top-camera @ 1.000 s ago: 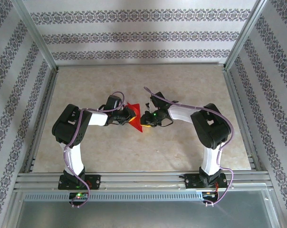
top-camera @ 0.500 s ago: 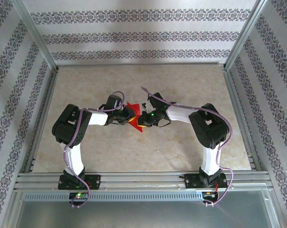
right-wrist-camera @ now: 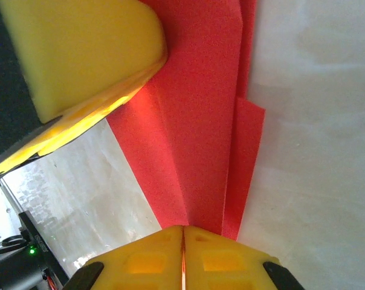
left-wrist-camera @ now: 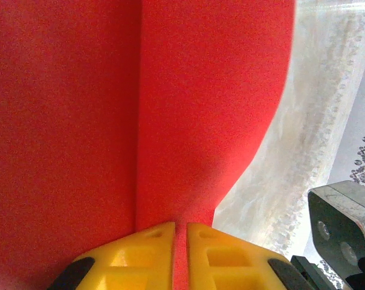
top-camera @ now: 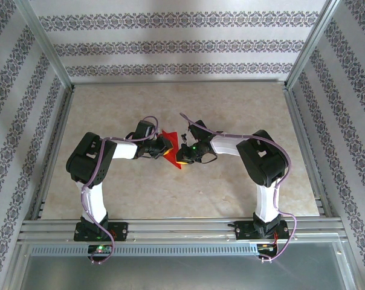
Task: Fold a paper plane with a square sheet of paper (pick it up from the middle)
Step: Fourth fold the wing at the center of the table.
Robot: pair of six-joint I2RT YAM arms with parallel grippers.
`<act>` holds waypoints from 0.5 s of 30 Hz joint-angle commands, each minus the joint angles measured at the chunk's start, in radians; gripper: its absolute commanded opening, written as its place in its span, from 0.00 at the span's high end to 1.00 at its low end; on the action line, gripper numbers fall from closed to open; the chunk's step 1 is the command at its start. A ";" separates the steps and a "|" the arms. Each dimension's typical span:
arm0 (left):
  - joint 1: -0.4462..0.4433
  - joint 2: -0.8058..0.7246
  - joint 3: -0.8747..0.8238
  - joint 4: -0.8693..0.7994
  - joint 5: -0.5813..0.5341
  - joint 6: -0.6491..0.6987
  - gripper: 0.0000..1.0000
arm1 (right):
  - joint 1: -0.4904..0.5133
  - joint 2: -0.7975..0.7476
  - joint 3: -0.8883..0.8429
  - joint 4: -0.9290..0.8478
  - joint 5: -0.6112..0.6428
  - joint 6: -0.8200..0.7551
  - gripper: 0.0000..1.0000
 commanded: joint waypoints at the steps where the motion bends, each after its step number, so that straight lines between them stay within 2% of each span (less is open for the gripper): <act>1: -0.004 0.038 0.002 -0.101 -0.042 0.021 0.86 | 0.000 0.027 -0.012 -0.001 -0.009 0.010 0.90; 10: -0.007 0.056 0.020 -0.135 -0.043 0.017 0.86 | 0.005 0.062 0.005 -0.049 -0.013 0.002 0.90; 15: -0.008 0.059 0.028 -0.164 -0.050 0.019 0.86 | 0.005 0.004 -0.001 -0.052 -0.030 0.004 0.90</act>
